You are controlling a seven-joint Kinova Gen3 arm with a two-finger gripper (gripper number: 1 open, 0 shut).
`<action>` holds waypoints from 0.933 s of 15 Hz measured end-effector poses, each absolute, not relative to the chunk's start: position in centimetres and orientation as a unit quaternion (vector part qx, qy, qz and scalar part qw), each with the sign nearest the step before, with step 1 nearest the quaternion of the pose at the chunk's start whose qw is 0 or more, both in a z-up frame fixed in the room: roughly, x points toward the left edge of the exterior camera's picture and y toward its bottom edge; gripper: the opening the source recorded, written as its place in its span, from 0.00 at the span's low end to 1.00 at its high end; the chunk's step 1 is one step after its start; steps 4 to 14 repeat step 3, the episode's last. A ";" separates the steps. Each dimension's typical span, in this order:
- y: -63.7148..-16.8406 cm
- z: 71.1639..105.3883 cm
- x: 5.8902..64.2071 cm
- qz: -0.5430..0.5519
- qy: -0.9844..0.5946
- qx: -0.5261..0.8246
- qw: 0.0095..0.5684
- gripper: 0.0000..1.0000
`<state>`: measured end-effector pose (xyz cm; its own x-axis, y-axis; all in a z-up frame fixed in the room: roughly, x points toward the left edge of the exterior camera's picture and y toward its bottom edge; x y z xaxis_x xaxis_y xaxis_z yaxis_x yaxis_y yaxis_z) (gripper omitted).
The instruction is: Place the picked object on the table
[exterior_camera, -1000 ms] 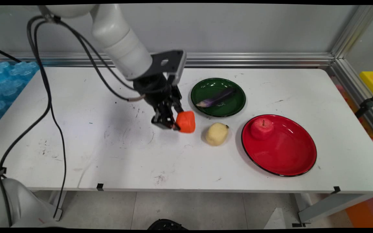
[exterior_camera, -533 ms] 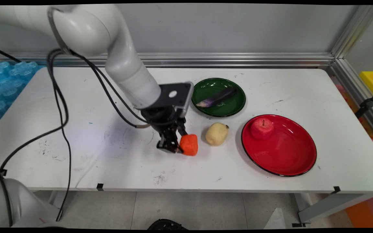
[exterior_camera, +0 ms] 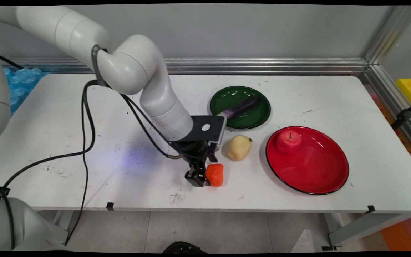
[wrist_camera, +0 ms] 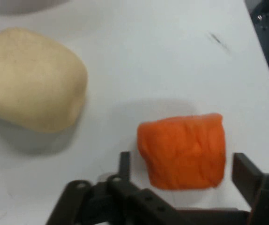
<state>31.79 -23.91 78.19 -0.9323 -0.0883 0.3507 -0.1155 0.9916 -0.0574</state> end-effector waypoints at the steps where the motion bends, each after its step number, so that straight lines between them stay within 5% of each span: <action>1: -24.1 78.0 31.6 0.041 -0.982 0.052 0.179 1.00; 14: -24.3 77.9 31.4 0.046 -0.980 0.053 0.184 1.00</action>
